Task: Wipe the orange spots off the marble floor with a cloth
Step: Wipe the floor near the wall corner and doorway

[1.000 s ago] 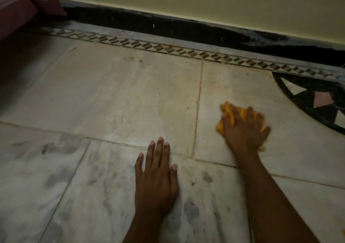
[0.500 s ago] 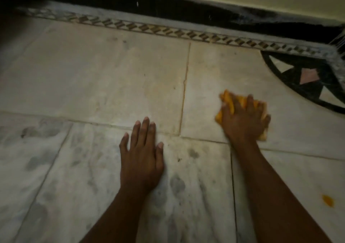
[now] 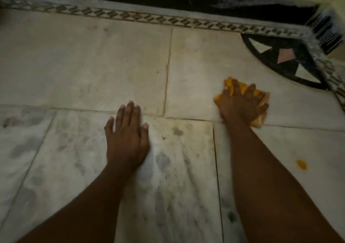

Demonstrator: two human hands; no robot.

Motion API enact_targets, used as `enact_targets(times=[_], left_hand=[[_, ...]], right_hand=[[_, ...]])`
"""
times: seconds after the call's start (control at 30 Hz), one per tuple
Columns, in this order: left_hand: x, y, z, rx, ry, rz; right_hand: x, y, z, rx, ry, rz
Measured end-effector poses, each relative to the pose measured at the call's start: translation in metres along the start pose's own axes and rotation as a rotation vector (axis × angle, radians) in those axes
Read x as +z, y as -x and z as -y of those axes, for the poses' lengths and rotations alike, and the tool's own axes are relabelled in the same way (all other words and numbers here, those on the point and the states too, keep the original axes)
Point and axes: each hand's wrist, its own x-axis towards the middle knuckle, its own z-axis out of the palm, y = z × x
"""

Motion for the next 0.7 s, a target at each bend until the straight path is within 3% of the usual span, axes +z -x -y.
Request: enact_targets(times=[0.03, 0.1, 0.2, 0.3, 0.43, 0.47, 0.53, 0.63, 0.7], left_hand=[[0.0, 0.001, 0.001, 0.004, 0.007, 0.003], [-0.004, 0.0, -0.002, 0.016, 0.003, -0.003], [-0.005, -0.001, -0.002, 0.011, 0.018, 0.004], [-0.005, -0.001, -0.001, 0.025, 0.02, -0.005], [0.002, 0.001, 0.003, 0.036, -0.007, -0.002], [0.003, 0.002, 0.002, 0.027, -0.003, -0.006], [-0.001, 0.002, -0.001, 0.01, 0.005, -0.012], [-0.011, 0.007, -0.01, -0.002, -0.032, 0.015], [-0.013, 0.021, -0.019, -0.036, -0.066, 0.083]], right_hand=[[0.004, 0.003, 0.018, -0.058, -0.003, 0.037], [0.015, 0.031, 0.025, -0.359, 0.053, -0.016], [0.021, 0.103, -0.034, -0.694, 0.097, -0.076], [0.006, 0.099, -0.097, -0.534, 0.147, -0.08], [-0.007, 0.031, -0.058, -0.121, 0.071, 0.025], [-0.005, 0.028, -0.045, -0.123, 0.07, 0.05], [0.004, 0.046, -0.036, -0.299, 0.089, 0.053], [0.003, 0.105, -0.09, -0.67, 0.156, 0.057], [-0.006, 0.111, -0.126, -0.685, 0.182, 0.082]])
